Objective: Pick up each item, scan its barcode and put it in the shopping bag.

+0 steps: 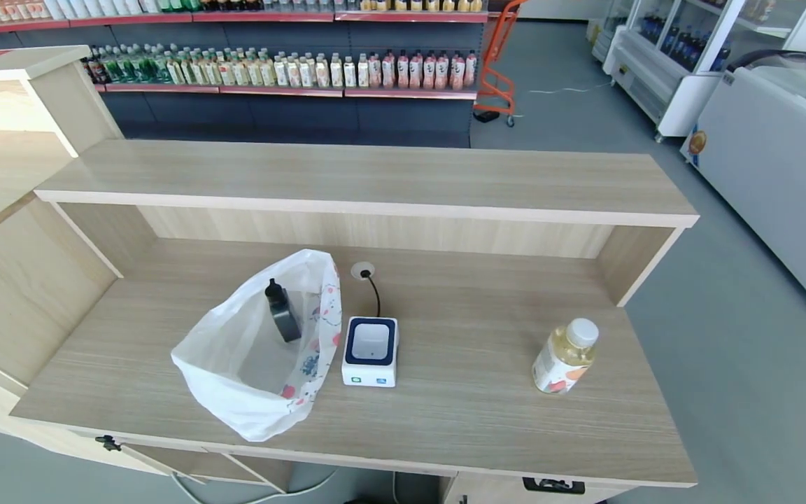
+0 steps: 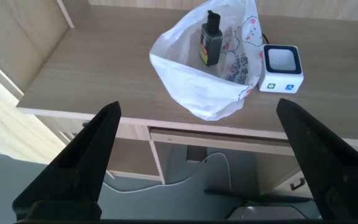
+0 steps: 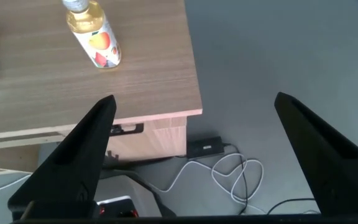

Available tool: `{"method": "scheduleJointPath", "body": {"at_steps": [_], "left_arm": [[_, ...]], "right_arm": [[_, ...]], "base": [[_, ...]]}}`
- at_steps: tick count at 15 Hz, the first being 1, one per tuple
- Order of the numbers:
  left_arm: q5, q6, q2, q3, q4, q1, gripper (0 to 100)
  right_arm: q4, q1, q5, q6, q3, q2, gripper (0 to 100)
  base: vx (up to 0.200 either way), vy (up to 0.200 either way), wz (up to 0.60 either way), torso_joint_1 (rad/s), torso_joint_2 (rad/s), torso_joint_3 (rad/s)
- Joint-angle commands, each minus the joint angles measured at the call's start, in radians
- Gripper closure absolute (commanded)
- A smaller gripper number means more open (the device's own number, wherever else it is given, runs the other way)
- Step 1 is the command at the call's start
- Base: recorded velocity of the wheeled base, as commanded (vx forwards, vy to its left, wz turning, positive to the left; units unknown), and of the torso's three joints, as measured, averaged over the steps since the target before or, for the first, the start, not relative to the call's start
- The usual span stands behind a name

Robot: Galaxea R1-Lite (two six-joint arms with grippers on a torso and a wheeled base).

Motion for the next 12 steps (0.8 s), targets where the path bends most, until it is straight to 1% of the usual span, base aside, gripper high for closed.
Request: {"method": "scheduleJointPath", "body": {"at_steps": [1,2,3,4,5,6,8,9,10,12], "left_arm": [[0.001,-0.002,0.000,0.000,0.000,0.000,0],[0.001,-0.002,0.000,0.000,0.000,0.001,0],[0.001,-0.002,0.000,0.000,0.000,0.000,0],[0.001,-0.002,0.000,0.000,0.000,0.000,0],[0.001,-0.002,0.000,0.000,0.000,0.000,0],[0.001,-0.002,0.000,0.000,0.000,0.000,0],[0.001,-0.002,0.000,0.000,0.000,0.000,0],[0.001,-0.002,0.000,0.000,0.000,0.000,0],[0.001,-0.002,0.000,0.000,0.000,0.000,0],[0.001,-0.002,0.000,0.000,0.000,0.000,0]], "right_arm": [[0.011,0.004,0.000,0.004,-0.034,0.015,0],[0.044,0.021,0.005,0.030,-0.138,0.106,0],[0.078,0.035,0.011,0.091,-0.258,0.237,0],[0.093,0.035,0.010,0.146,-0.367,0.420,0],[0.090,0.027,0.002,0.155,-0.391,0.532,0],[0.087,0.025,0.002,0.155,-0.390,0.593,0],[0.061,0.038,0.005,0.149,-0.321,0.748,0],[0.012,0.081,0.004,0.151,-0.287,0.820,0],[-0.089,0.111,0.004,0.152,-0.247,0.929,0],[-0.166,0.140,0.005,0.151,-0.238,1.035,0]], "base": [[0.000,0.000,0.00,0.000,0.00,0.000],[0.000,0.000,0.00,0.000,0.00,0.000],[0.000,0.000,0.00,0.000,0.00,0.000],[0.000,0.000,0.00,0.000,0.00,0.000],[0.000,0.000,0.00,0.000,0.00,0.000],[0.000,0.000,0.00,0.000,0.00,0.000],[0.000,0.000,0.00,0.000,0.00,0.000],[0.000,0.000,0.00,0.000,0.00,0.000],[0.000,0.000,0.00,0.000,0.00,0.000],[0.000,0.000,0.00,0.000,0.00,0.000]]}}
